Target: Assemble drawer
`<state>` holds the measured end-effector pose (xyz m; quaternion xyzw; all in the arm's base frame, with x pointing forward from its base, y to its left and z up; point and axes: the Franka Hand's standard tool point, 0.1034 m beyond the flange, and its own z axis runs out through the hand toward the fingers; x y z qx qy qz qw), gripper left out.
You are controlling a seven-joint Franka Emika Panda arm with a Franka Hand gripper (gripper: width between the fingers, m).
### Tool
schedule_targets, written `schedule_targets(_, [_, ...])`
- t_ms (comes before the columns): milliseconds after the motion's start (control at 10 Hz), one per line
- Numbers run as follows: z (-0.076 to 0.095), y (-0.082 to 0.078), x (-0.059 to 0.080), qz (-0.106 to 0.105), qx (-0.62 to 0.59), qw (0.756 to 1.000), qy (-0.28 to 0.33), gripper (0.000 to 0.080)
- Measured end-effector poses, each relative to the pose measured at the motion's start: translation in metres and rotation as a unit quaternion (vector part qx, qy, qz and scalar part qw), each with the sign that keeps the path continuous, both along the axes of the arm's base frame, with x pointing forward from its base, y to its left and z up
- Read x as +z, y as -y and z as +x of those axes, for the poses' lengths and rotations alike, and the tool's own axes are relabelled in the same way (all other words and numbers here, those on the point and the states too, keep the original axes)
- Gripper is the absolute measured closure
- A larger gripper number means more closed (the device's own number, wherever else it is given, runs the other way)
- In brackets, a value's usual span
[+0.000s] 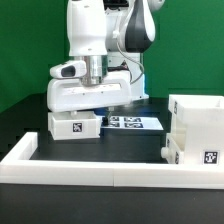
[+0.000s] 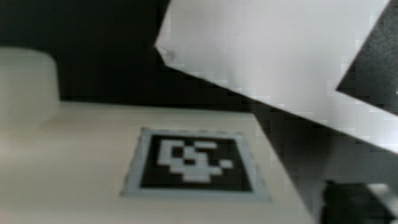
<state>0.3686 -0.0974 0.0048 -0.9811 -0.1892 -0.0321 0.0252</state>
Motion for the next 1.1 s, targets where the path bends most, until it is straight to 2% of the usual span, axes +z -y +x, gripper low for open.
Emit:
schedule_targets(100, [0.000,-0.001,0.000,0.000,0.002,1.000,0.000,0.0359])
schedule_targets(200, [0.000,-0.001,0.000,0.000,0.001,1.000,0.000,0.0359])
schedule_targets(300, [0.000,0.000,0.000,0.001,0.001,1.000,-0.001,0.0543])
schedule_targets(400, [0.003,0.002,0.001,0.000,0.000,1.000,0.000,0.0679])
schedule_targets(500, [0.004,0.002,0.002,0.000,0.000,1.000,0.001,0.0758])
schedule_targets(800, [0.007,0.000,0.003,-0.001,0.000,1.000,0.004,0.0758])
schedule_targets(900, [0.010,-0.005,0.004,0.001,0.004,1.000,0.003,0.0758])
schedule_targets(1100, [0.027,-0.027,0.011,0.003,0.023,1.000,0.003,0.0758])
